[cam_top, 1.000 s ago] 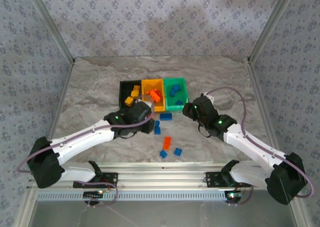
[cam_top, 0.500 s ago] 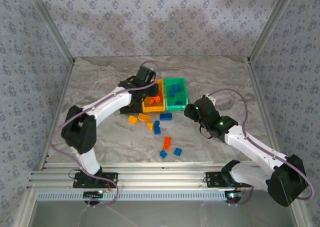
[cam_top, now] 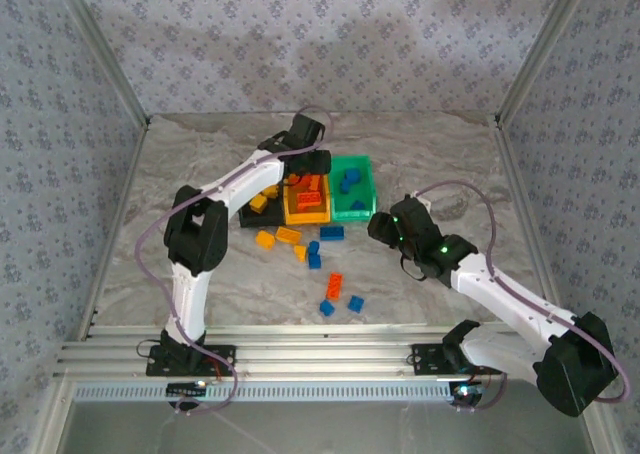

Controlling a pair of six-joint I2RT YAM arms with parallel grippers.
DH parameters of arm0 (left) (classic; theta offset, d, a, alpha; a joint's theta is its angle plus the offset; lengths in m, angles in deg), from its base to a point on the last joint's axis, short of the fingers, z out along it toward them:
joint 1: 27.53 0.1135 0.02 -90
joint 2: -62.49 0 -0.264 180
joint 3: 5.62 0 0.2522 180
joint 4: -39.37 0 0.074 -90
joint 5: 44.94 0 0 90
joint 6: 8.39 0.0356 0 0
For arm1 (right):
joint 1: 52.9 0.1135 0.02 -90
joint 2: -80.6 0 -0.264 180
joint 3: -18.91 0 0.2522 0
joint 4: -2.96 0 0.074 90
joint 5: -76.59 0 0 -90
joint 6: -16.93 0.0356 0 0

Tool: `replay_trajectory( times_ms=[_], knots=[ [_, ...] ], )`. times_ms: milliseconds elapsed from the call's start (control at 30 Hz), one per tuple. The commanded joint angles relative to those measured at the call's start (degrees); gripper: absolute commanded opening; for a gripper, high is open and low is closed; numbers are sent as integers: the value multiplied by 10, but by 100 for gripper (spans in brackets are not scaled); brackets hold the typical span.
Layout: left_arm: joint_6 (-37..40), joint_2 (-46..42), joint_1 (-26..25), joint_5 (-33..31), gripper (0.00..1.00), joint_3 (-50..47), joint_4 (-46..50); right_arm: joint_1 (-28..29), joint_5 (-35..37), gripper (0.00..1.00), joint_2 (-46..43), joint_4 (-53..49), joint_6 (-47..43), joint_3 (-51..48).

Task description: Sort the legos into containers by color

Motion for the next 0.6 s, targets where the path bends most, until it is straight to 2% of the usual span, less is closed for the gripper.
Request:
replay_trajectory(
  times_ms=[0,167,333,400,567],
  knots=[
    [-8,-49,-6,27,68,-7,-3,0,-19,75,-9,-22,16,-9],
    [-27,-166,-31,58,81,-105,-60,9,-51,75,7,-49,13,-4],
    [-54,-325,-70,66,89,-277,-128,56,-75,74,32,-73,-7,-2],
    [-70,-386,-86,63,99,-346,-145,79,-77,75,48,-86,-12,-1],
    [-106,-538,-135,12,99,-512,-149,140,-81,75,99,-91,-17,-1]
  ],
)
